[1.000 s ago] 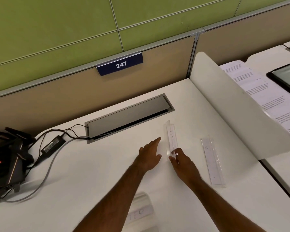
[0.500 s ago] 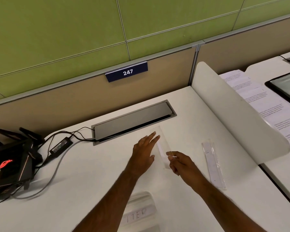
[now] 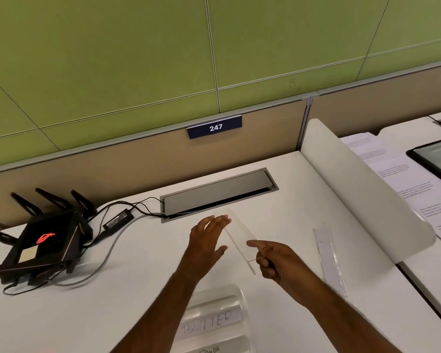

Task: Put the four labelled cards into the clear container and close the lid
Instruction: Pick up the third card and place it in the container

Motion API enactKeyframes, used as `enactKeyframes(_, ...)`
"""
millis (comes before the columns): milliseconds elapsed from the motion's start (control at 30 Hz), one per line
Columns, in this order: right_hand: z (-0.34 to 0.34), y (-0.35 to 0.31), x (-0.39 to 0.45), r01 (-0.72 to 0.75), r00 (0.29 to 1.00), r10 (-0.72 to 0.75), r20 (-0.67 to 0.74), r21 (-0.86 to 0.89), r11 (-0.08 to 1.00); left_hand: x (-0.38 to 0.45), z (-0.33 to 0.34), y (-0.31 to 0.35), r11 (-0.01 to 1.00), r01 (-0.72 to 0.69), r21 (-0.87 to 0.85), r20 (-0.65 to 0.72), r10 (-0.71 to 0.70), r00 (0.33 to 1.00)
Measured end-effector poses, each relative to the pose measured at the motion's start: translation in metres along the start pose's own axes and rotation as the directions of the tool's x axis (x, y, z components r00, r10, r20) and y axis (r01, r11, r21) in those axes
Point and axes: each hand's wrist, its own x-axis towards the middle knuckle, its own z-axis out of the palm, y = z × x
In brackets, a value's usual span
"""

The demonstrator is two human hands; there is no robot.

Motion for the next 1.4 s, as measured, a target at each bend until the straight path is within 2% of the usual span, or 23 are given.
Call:
enactKeyframes(167,0.010,0.002,-0.016,-0.069,0.993,0.059,0.104,0.092,0.993,-0.023,-0.019,-0.006,1.000,0.001,0.014,-0.061,0.000,0.998)
enactKeyframes(300,0.017,0.006,-0.025,-0.138,0.979,0.108,0.172,0.171,0.976,-0.043,-0.034,-0.012,0.997,-0.050,0.066,-0.100,0.056,0.993)
enactKeyframes(433,0.020,0.012,-0.031,-0.193,0.964,0.153,0.216,0.179,0.965,-0.065,-0.047,-0.015,0.985,-0.110,0.131,-0.095,0.123,0.988)
enactKeyframes(533,0.024,0.016,-0.034,-0.201,0.961,0.164,0.222,0.156,0.967,-0.082,-0.055,-0.018,0.989,-0.092,0.115,-0.119,0.106,0.987)
enactKeyframes(767,0.035,0.017,-0.039,-0.088,0.992,0.086,0.091,0.011,0.996,-0.109,-0.079,-0.021,0.984,-0.100,0.149,-0.147,0.122,0.982)
enactKeyframes(933,0.051,0.013,-0.045,0.076,0.991,-0.099,-0.090,-0.232,0.970,-0.126,-0.097,-0.021,0.986,-0.070,0.152,-0.096,0.085,0.992)
enactKeyframes(1033,0.057,0.011,-0.046,0.170,0.975,-0.204,-0.090,-0.294,0.940,-0.136,-0.105,-0.020,0.990,-0.035,0.135,-0.133,0.053,0.990)
enactKeyframes(1133,0.059,0.008,-0.050,0.268,0.958,-0.283,0.036,-0.454,0.850,-0.144,-0.113,-0.018,0.990,0.002,0.139,-0.184,0.024,0.983)
enactKeyframes(1233,0.056,0.009,-0.053,0.373,0.920,-0.344,0.187,-0.689,0.621,-0.152,-0.117,-0.018,0.988,0.030,0.154,-0.194,0.001,0.981)
enactKeyframes(1300,0.055,0.012,-0.055,0.401,0.909,-0.330,0.255,-0.752,0.523,-0.157,-0.119,-0.017,0.988,0.045,0.149,-0.188,-0.016,0.982)
enactKeyframes(1400,0.055,0.014,-0.057,0.434,0.888,-0.353,0.295,-0.790,0.433,-0.165,-0.119,-0.014,0.989,0.046,0.141,-0.173,-0.021,0.985)
